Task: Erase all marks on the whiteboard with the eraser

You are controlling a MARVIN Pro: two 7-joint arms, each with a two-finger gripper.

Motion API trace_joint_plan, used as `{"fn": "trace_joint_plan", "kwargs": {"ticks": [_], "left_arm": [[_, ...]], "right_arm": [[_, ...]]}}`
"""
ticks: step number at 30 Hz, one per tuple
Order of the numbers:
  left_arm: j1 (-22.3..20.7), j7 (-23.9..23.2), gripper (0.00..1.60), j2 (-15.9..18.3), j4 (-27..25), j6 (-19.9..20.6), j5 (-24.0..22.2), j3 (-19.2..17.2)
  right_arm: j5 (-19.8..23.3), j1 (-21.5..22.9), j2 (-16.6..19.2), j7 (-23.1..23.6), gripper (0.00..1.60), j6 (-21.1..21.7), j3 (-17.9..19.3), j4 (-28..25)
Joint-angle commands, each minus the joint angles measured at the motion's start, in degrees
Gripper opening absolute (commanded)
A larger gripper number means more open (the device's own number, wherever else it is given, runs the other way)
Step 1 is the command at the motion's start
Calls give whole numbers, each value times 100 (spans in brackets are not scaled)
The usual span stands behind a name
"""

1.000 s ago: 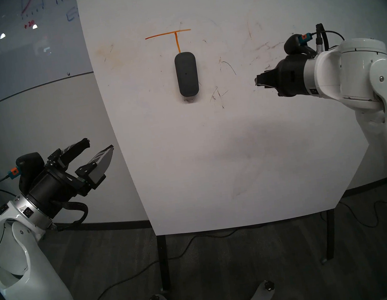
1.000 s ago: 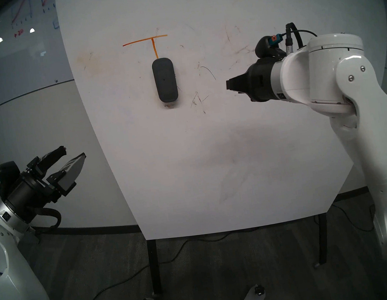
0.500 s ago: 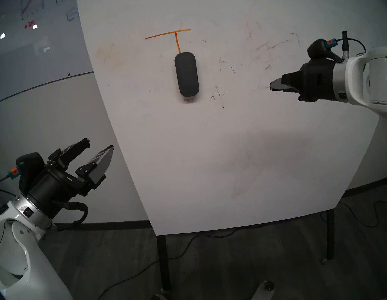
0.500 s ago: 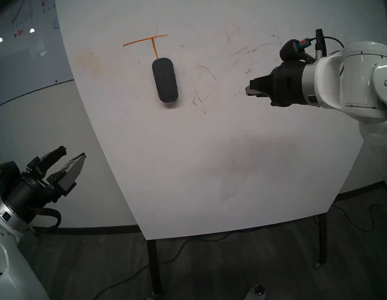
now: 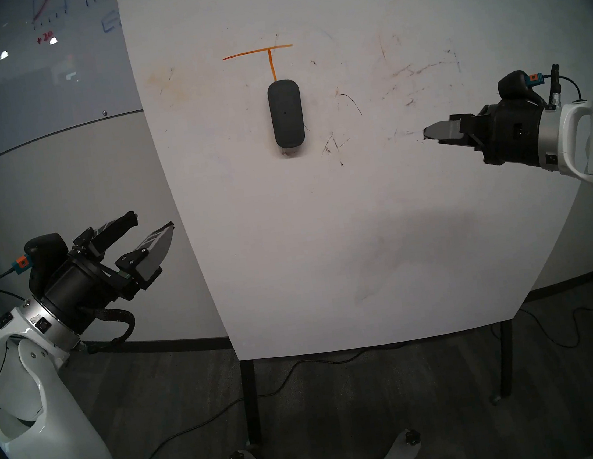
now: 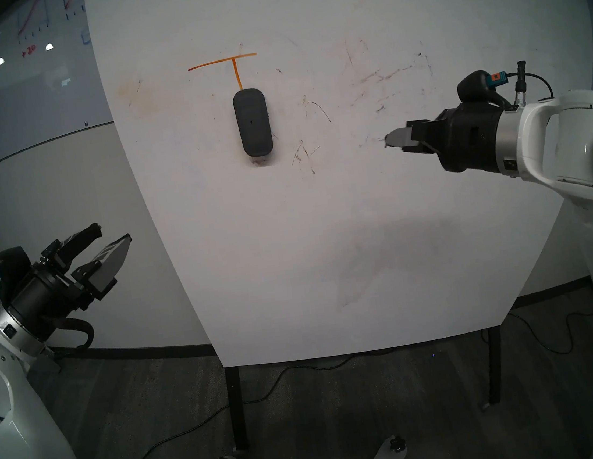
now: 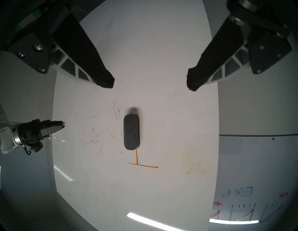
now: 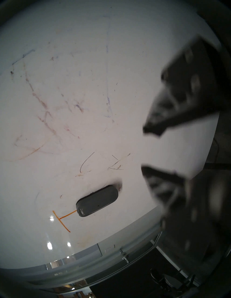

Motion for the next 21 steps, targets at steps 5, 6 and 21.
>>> {"fn": "trace_joint_plan", "kwargs": {"ticks": [5, 6, 21], "left_arm": [[-2, 2, 160, 8, -70, -1, -15, 3], [-1, 3, 160, 9, -70, -1, -16, 4], [1, 7, 160, 8, -72, -1, -17, 4]], "right_arm": [[-905, -671, -340, 1059, 160, -17, 432, -146], [-1106, -742, -339, 1320, 160, -44, 469, -134], [-1918, -990, -347, 2351, 160, -311, 583, -59]]}}
